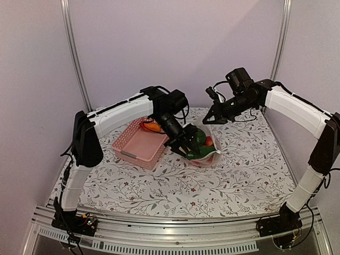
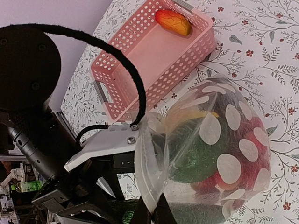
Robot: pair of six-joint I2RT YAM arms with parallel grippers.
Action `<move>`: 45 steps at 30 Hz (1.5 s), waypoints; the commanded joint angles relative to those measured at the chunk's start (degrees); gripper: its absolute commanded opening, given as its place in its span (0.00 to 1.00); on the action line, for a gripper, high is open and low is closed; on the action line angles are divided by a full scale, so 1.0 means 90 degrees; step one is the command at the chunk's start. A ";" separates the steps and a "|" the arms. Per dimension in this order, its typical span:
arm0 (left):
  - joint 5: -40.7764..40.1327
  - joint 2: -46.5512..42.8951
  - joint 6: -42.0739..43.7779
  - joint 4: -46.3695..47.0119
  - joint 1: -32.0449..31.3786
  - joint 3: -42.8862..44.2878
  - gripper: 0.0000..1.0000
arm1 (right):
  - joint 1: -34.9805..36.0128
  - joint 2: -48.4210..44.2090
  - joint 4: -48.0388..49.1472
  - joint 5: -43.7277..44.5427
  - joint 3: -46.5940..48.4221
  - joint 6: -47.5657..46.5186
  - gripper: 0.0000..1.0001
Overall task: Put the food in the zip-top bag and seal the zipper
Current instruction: Place the fake vegetable in the zipper food storage bag, then adjust the fake vegetable in the zipper food storage bag.
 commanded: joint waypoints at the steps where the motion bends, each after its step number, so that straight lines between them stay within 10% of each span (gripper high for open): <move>1: 0.0498 -0.0011 -0.1951 0.1654 0.0151 -0.0064 0.12 | 0.0050 -0.0447 0.0369 -0.0277 -0.0095 0.0161 0.00; 5: 0.0433 -0.0098 -0.3247 0.3305 0.0316 -0.0189 0.27 | 0.0044 -0.0583 0.0484 -0.0411 -0.0254 0.0306 0.00; 19: -0.0497 -0.1245 -0.2941 0.3110 0.0549 -0.0546 0.63 | -0.0176 -0.0696 0.0469 -0.0484 -0.0165 0.0726 0.00; 33: -0.4587 -0.2613 -0.0540 0.1051 0.0139 -0.1150 0.69 | -0.0349 -0.1076 0.0988 -0.0784 -0.0918 0.1282 0.00; 45: -0.4341 -0.2964 -0.0816 0.3175 0.0082 -0.4044 0.66 | -0.0479 -0.0815 0.1277 -0.0912 -0.1106 0.1277 0.00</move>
